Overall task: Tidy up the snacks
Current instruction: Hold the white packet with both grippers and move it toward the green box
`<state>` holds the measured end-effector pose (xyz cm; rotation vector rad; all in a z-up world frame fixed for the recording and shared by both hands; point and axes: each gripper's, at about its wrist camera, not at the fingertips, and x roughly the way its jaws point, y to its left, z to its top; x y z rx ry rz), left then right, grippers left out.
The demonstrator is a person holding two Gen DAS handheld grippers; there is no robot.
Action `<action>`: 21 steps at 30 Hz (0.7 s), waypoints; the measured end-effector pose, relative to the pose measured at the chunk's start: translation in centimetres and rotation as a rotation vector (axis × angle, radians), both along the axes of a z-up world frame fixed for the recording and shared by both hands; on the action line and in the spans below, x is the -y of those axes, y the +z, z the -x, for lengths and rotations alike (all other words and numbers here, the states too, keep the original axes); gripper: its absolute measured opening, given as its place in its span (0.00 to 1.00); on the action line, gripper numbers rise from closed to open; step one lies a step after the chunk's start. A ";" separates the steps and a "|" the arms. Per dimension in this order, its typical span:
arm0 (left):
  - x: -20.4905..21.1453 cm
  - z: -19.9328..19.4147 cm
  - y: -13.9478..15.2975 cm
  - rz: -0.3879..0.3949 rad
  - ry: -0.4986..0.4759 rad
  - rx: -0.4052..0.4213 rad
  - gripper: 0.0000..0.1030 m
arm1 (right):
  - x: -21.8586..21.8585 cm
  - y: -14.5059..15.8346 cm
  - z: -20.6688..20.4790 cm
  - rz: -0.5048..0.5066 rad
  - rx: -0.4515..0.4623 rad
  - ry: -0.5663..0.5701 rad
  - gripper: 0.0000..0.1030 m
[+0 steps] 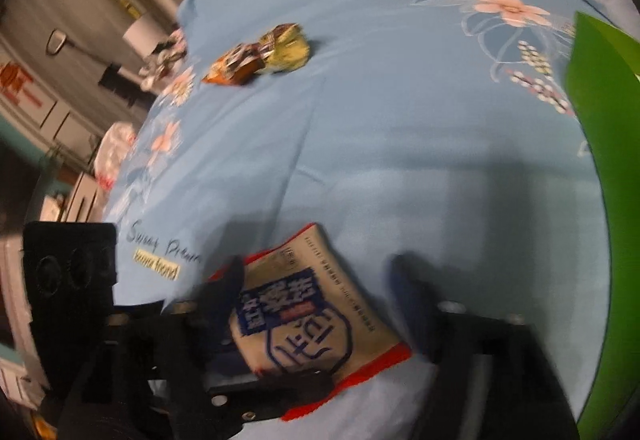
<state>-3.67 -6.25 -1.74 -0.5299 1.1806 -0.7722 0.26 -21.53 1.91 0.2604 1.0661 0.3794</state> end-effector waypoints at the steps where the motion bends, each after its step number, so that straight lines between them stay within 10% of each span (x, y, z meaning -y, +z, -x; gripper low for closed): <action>1: -0.1 0.2 0.1 0.002 0.004 -0.001 0.30 | -0.2 0.1 -0.1 0.005 -0.004 0.014 0.82; 9: 0.7 2.4 1.2 -0.032 -0.051 0.100 0.58 | -3.3 0.0 -0.5 0.082 -0.047 0.160 0.82; 21: -1.7 1.1 -0.5 0.000 -0.022 0.002 0.18 | -5.6 -0.7 -0.2 0.235 0.002 0.198 0.74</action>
